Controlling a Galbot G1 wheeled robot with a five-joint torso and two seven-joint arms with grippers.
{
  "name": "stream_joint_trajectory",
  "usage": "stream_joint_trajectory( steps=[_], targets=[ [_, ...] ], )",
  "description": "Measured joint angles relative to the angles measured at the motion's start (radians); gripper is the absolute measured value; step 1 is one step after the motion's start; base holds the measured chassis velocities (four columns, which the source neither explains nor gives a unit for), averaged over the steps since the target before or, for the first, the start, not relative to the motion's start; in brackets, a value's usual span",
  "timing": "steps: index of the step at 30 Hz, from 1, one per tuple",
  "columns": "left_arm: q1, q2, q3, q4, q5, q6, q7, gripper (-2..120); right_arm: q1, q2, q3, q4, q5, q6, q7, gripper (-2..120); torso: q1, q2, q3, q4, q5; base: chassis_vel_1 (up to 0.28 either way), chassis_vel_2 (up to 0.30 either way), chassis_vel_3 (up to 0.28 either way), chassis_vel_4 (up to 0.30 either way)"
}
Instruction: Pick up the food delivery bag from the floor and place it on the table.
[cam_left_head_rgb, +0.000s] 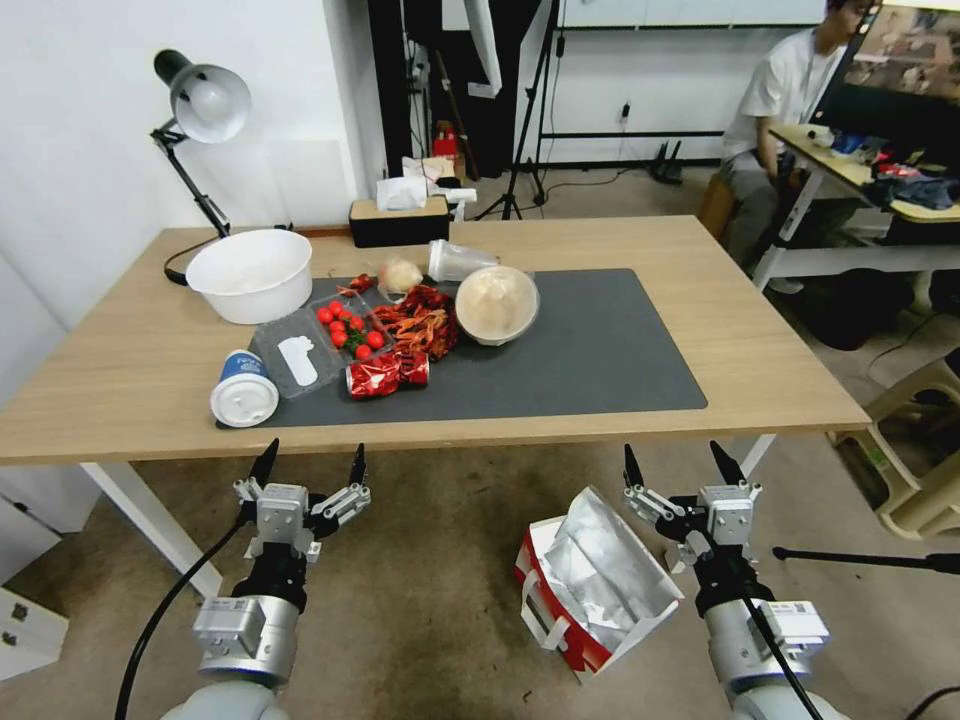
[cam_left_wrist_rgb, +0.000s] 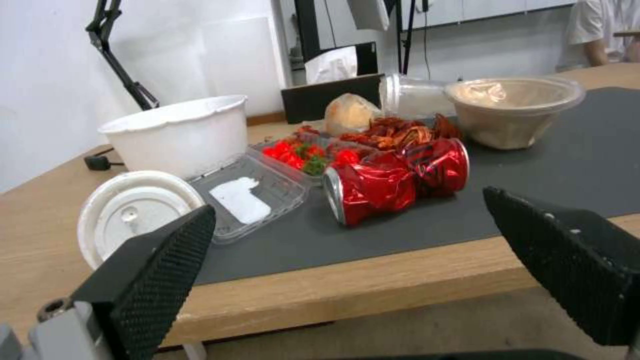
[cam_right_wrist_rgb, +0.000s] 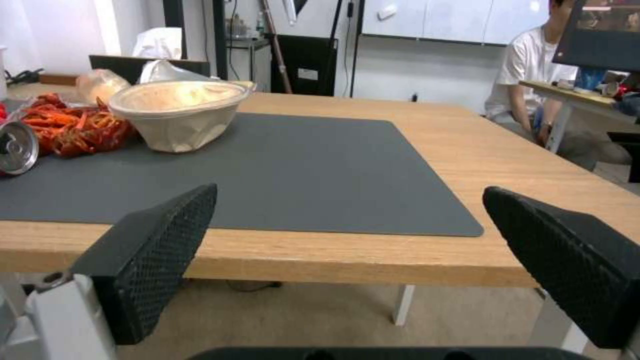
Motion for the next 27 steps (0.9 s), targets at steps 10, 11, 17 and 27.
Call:
stream_joint_trajectory(
  steps=[10,11,17,27],
  targets=[
    [0.000,0.000,0.000,0.000,0.000,0.000,0.000,100,0.000,0.000,0.000,0.000,0.000,0.000,0.000,100,0.000,0.000,0.000,0.0000,0.0000,0.000,0.000,0.000,0.000],
    [0.000,0.000,0.000,0.000,0.000,0.000,0.000,100,0.000,0.000,0.000,0.000,0.000,0.000,0.000,100,0.000,0.000,0.000,0.0000,0.0000,0.000,0.000,0.000,0.000],
    [0.000,0.000,0.000,0.000,0.000,0.000,0.000,100,0.000,0.000,0.000,0.000,0.000,0.000,0.000,100,0.000,0.000,0.000,0.0000,0.0000,0.000,0.000,0.000,0.000],
    [-0.029,0.037,0.048,-0.023,-0.126,0.100,-0.109,100,0.023,-0.033,-0.016,0.006,0.042,-0.091,0.000,100,0.000,0.000,0.000,0.0000,0.0000,0.000,0.000,0.000,0.000]
  ],
)
